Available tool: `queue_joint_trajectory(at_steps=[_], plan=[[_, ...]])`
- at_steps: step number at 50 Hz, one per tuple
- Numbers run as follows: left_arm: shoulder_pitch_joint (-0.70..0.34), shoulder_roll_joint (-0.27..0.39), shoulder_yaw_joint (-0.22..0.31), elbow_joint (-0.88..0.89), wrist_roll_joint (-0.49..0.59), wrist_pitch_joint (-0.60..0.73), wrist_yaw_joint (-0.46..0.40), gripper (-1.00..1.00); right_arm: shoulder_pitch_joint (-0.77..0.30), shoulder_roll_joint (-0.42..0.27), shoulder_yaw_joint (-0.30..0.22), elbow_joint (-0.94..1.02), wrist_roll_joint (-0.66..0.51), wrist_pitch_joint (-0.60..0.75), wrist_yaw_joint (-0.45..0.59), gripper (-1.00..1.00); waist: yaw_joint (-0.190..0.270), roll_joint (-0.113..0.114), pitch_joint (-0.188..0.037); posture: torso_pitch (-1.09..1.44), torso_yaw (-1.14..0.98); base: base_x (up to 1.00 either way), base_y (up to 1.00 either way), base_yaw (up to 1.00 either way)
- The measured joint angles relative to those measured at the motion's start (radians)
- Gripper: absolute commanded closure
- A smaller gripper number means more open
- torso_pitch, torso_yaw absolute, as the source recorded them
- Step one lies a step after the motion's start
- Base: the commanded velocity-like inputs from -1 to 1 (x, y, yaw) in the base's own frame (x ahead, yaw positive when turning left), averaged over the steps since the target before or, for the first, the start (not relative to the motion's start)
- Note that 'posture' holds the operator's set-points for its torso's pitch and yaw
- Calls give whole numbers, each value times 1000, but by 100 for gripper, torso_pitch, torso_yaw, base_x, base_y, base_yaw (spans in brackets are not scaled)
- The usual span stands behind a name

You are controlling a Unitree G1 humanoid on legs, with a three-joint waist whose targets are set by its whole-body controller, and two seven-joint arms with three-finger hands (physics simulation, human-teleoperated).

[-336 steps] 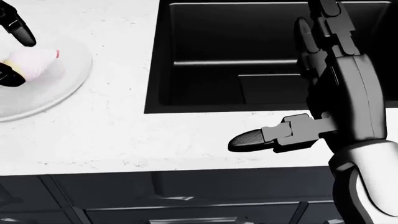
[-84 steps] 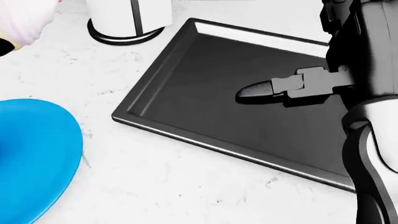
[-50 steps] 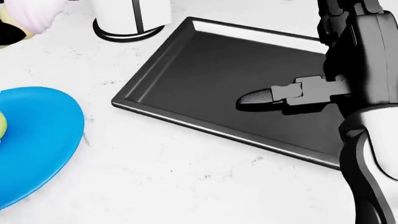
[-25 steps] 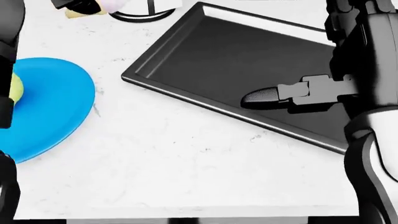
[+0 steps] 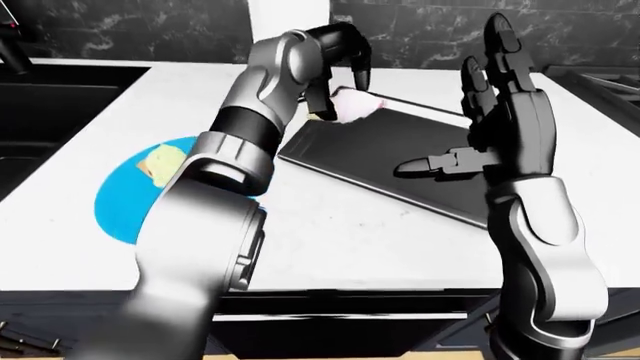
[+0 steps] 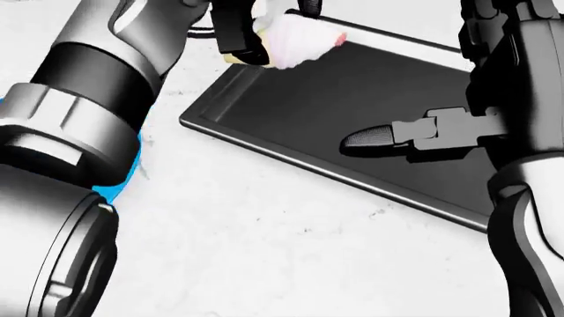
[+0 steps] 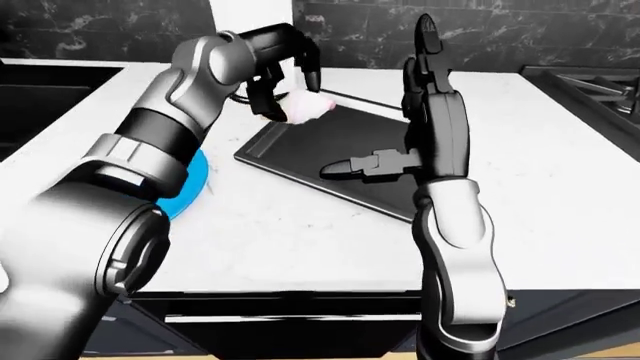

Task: Move the dessert items from the plate to the tray.

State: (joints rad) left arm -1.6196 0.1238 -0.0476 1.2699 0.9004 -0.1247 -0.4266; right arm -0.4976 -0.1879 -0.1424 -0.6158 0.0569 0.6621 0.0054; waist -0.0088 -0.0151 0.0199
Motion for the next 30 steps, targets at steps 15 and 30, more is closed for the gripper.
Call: queue_joint_trajectory(at_steps=[15, 30], plan=[[48, -111, -12, 66, 13, -10, 63, 100, 12, 0, -5, -27, 4, 11, 0, -100, 3, -9, 6, 0, 0, 0, 0, 0], [62, -129, -16, 72, 53, -20, 48, -48, 28, 3, -8, -35, 8, 4, -1, -100, 12, -18, 7, 0, 0, 0, 0, 0]])
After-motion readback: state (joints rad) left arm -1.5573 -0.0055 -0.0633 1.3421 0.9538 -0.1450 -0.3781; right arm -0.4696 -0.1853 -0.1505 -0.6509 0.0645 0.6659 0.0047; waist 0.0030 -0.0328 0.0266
